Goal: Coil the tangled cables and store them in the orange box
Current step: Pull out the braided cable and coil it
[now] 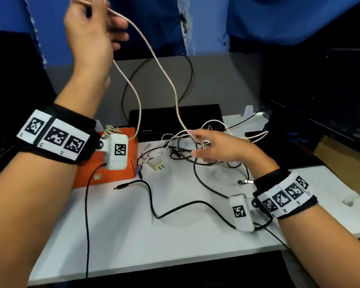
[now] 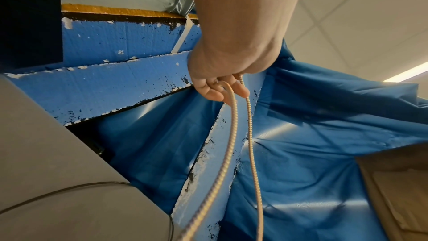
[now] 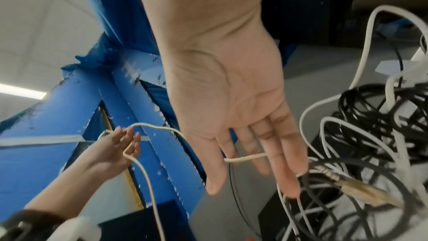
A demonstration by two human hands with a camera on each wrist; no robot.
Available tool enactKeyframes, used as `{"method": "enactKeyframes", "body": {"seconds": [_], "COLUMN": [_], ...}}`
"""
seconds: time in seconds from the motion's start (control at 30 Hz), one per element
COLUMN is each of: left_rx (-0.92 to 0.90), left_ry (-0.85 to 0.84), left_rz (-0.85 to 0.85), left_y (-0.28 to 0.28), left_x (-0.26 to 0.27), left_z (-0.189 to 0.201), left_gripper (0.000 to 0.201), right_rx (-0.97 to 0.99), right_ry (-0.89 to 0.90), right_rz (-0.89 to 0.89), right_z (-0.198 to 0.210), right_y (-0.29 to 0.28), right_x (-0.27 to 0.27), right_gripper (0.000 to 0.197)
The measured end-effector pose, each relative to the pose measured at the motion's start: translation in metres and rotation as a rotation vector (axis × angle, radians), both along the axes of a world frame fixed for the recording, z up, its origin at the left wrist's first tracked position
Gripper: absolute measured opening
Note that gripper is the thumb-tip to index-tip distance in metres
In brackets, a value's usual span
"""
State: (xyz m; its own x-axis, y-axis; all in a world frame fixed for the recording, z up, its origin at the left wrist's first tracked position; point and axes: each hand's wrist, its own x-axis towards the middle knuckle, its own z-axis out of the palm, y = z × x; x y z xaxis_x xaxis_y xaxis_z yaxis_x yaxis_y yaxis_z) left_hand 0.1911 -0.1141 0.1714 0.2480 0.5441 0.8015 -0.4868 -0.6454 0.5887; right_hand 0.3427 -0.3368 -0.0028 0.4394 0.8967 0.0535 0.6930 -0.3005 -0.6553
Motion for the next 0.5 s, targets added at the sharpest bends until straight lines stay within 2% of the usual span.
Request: {"method": "enactKeyframes", "body": {"seconds": [0.07, 0.1, 0.13, 0.23, 0.3, 0.4, 0.5], "left_rx": [0.003, 0.018, 0.04, 0.064, 0.036, 0.032, 0.071], "left_ry": [0.039, 0.067, 0.103, 0.249, 0.341, 0.501, 0.574], "left_rz": [-0.013, -0.017, -0.026, -0.082, -0.11, -0.157, -0.159], "left_y": [-0.005, -0.006, -0.006, -0.007, -0.005, -0.005, -0.011], "left_x": [-0.001, -0.002, -0.003, -0.004, -0.001, 0.005, 0.01], "left_z": [0.002, 0.002, 0.0, -0.009, -0.019, -0.033, -0.044], "left_gripper": [0.016, 0.017, 0.02, 0.025, 0.024, 0.009, 0.015], "right_rx": [-0.046, 0.0, 0.096, 0.548, 0.743, 0.723, 0.468], "right_ry": [-0.014, -0.025, -0.038, -0.052, -0.033, -0.007, -0.083], "right_rz": [0.032, 0.009, -0.038, -0.291, -0.356, -0.371, -0.43], "right_z": [-0.009, -0.01, -0.008, 0.01, 0.025, 0.04, 0.052], "right_y": [0.006, 0.008, 0.009, 0.005, -0.003, -0.02, -0.037], "right_x": [-0.005, -0.006, -0.005, -0.005, -0.004, 0.001, 0.006], "right_gripper": [0.012, 0.01, 0.017, 0.017, 0.015, 0.013, 0.015]}}
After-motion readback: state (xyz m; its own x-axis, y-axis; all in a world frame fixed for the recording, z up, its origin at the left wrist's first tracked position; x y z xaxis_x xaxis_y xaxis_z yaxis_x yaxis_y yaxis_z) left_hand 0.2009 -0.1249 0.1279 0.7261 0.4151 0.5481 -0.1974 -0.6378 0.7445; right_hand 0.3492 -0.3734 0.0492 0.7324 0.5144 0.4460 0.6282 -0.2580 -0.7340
